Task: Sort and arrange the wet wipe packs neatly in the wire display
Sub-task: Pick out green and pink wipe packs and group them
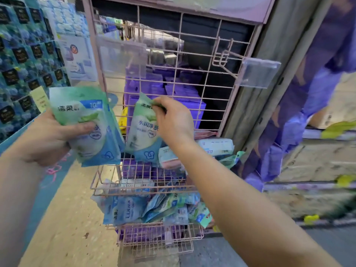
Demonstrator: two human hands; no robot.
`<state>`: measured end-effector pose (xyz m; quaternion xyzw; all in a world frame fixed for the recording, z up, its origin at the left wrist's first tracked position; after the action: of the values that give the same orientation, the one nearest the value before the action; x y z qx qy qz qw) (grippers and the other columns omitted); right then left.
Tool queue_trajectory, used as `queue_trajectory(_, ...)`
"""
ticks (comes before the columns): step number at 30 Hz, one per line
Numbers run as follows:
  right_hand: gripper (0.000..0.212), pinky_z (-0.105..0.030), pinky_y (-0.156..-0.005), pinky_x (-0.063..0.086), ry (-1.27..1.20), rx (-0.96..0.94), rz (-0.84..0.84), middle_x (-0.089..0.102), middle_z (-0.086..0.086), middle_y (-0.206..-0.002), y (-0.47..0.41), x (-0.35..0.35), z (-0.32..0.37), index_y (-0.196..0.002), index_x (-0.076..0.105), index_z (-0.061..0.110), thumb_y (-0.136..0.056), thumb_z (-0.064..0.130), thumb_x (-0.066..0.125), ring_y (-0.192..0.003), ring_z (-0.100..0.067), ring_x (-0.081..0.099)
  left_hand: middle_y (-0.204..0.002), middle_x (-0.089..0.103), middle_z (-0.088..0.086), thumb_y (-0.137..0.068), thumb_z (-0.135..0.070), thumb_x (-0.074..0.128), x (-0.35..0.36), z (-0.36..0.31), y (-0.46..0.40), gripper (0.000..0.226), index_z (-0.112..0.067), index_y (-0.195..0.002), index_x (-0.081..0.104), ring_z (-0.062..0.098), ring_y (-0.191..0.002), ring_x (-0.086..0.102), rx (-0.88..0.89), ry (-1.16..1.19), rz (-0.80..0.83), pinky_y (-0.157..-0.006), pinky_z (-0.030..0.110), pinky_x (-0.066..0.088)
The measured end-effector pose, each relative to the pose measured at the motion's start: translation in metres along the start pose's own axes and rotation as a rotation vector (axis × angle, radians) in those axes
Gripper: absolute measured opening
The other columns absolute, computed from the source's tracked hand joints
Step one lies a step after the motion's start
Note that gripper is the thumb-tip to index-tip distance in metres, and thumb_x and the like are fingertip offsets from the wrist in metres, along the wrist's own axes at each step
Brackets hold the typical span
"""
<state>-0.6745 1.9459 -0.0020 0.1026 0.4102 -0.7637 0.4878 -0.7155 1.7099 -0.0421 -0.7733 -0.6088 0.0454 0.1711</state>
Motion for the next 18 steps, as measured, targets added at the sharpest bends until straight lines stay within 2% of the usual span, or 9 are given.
queue_trajectory(1, 0.015, -0.039, -0.079, 0.051, -0.016, 0.005, -0.004, 0.072, 0.001, -0.100, -0.004, -0.002, -0.003, -0.097, 0.068, 0.025, -0.089, 0.026, 0.056, -0.094, -0.024, 0.063, -0.078, 0.077, -0.009, -0.076, 0.009, 0.063, 0.002, -0.008, 0.001, 0.035, -0.022, -0.083, 0.078, 0.006, -0.073, 0.073, 0.006, 0.008, 0.027, -0.066, 0.019, 0.058)
queue_trajectory(2, 0.013, -0.039, -0.079, 0.051, -0.026, 0.007, 0.004, 0.073, 0.002, -0.097, -0.008, -0.002, -0.006, -0.095, 0.068, 0.025, -0.088, 0.025, 0.058, -0.092, -0.023, 0.063, -0.084, 0.078, -0.006, -0.068, 0.002, 0.073, 0.003, -0.015, 0.003, 0.029, -0.022, -0.084, 0.078, 0.009, -0.078, 0.073, 0.012, 0.019, 0.069, -0.068, 0.022, 0.059)
queue_trajectory(3, 0.012, -0.038, -0.080, 0.051, -0.037, 0.008, 0.025, 0.073, 0.003, -0.095, -0.011, -0.002, -0.009, -0.095, 0.069, 0.024, -0.087, 0.024, 0.060, -0.091, -0.022, 0.064, -0.089, 0.078, -0.002, -0.055, -0.010, 0.084, 0.007, -0.021, 0.005, 0.034, -0.019, -0.088, 0.077, 0.013, -0.082, 0.073, 0.008, 0.017, 0.110, -0.070, 0.025, 0.059)
queue_trajectory(6, 0.014, -0.035, -0.084, 0.051, -0.029, -0.009, 0.090, 0.073, 0.002, -0.097, -0.017, 0.001, -0.012, -0.098, 0.070, 0.022, -0.085, 0.021, 0.064, -0.092, -0.020, 0.065, -0.096, 0.077, 0.006, -0.030, -0.030, 0.097, 0.012, -0.021, 0.008, 0.076, -0.010, -0.099, 0.071, 0.018, -0.086, 0.073, -0.055, -0.026, 0.157, -0.072, 0.028, 0.058)
queue_trajectory(8, 0.015, -0.033, -0.084, 0.051, -0.026, -0.026, 0.097, 0.073, 0.002, -0.097, -0.019, 0.004, -0.012, -0.099, 0.071, 0.020, -0.085, 0.020, 0.064, -0.091, -0.018, 0.064, -0.097, 0.076, 0.007, -0.026, -0.034, 0.097, 0.013, -0.019, 0.009, 0.088, -0.007, -0.104, 0.066, 0.018, -0.085, 0.073, -0.060, -0.027, 0.135, -0.071, 0.028, 0.058)
queue_trajectory(10, 0.015, -0.029, -0.083, 0.050, -0.060, -0.015, 0.098, 0.073, 0.001, -0.096, -0.019, 0.007, -0.015, -0.098, 0.071, 0.019, -0.085, 0.018, 0.065, -0.086, -0.015, 0.063, -0.093, 0.077, 0.004, -0.024, -0.034, 0.097, 0.010, -0.021, 0.011, 0.083, -0.012, -0.098, 0.069, 0.016, -0.083, 0.073, -0.060, 0.003, 0.090, -0.068, 0.026, 0.058)
queue_trajectory(15, 0.012, -0.034, -0.084, 0.053, -0.146, 0.014, 0.087, 0.072, 0.004, -0.089, -0.020, 0.013, -0.025, -0.095, 0.071, 0.018, -0.083, 0.017, 0.067, -0.085, -0.016, 0.066, -0.097, 0.077, 0.004, -0.029, -0.035, 0.097, 0.002, -0.024, 0.015, 0.095, -0.006, -0.112, 0.062, 0.019, -0.088, 0.073, -0.087, 0.010, 0.056, -0.071, 0.029, 0.058)
queue_trajectory(18, 0.011, -0.024, -0.071, 0.050, -0.161, 0.008, 0.144, 0.065, 0.007, -0.079, -0.023, 0.018, -0.022, -0.093, 0.069, 0.017, -0.082, 0.020, 0.069, -0.071, -0.009, 0.059, -0.092, 0.077, 0.005, -0.025, -0.032, 0.097, 0.023, -0.012, 0.009, 0.102, 0.000, -0.114, 0.058, 0.018, -0.082, 0.073, -0.155, 0.020, 0.076, -0.068, 0.027, 0.057)
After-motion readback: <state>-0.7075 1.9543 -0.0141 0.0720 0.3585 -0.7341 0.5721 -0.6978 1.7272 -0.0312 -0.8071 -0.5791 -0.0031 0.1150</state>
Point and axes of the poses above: each hand's wrist, its own y-axis away from the middle knuckle, its own x-axis out of the palm, z = x × y, the point moved 3 cm from there along -y, towards the middle knuckle
